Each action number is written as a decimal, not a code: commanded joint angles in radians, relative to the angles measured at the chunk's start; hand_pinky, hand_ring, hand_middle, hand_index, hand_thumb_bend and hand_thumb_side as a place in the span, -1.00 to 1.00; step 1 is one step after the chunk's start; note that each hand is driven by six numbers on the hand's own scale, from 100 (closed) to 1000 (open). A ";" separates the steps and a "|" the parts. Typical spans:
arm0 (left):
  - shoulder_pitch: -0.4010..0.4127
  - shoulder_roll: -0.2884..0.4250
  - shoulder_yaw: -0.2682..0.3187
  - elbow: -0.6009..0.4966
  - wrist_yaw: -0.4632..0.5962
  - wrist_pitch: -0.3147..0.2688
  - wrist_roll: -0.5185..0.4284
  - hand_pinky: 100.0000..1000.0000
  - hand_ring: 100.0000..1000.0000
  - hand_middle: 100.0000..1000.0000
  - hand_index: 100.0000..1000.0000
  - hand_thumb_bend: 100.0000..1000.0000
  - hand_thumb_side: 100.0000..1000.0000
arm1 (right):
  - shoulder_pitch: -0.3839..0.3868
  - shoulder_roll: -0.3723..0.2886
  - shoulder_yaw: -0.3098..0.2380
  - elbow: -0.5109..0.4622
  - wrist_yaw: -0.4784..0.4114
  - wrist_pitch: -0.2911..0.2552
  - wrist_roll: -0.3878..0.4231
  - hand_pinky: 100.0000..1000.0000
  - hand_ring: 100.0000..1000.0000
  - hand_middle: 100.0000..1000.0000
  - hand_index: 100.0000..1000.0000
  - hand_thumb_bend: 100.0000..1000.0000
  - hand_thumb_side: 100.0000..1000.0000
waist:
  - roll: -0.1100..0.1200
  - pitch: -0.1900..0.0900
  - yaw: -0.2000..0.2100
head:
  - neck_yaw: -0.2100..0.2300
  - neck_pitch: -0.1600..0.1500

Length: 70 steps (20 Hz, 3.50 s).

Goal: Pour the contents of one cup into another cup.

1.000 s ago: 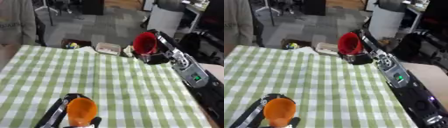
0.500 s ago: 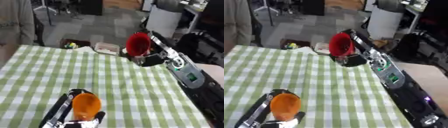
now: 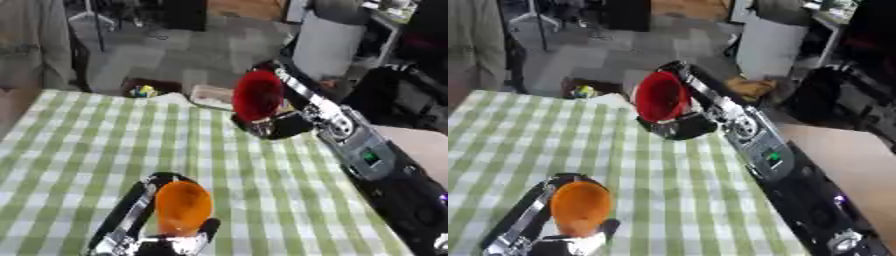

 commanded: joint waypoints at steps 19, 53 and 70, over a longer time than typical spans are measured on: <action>-0.024 -0.014 0.014 0.004 0.034 -0.005 0.020 -0.27 0.33 -0.41 -0.11 -1.00 -0.80 | -0.024 0.060 0.037 -0.092 0.261 -0.078 -0.062 0.02 -0.29 -0.28 -0.21 -0.58 -1.00 | 0.012 -0.015 -0.002 | 0.006 -0.009; -0.038 -0.014 0.018 -0.024 0.060 0.017 0.026 -0.27 0.34 -0.40 -0.11 -1.00 -0.78 | -0.034 0.052 0.055 -0.142 0.572 -0.194 -0.203 0.43 -0.22 -0.46 -0.14 -0.66 -1.00 | 0.012 -0.016 -0.002 | 0.021 -0.015; -0.040 -0.016 0.018 -0.022 0.063 0.019 0.028 -0.26 0.34 -0.40 -0.11 -1.00 -0.77 | -0.038 0.053 0.064 -0.159 0.704 -0.237 -0.261 0.63 -0.24 -0.42 -0.13 -0.68 -1.00 | 0.010 -0.017 -0.004 | 0.026 -0.015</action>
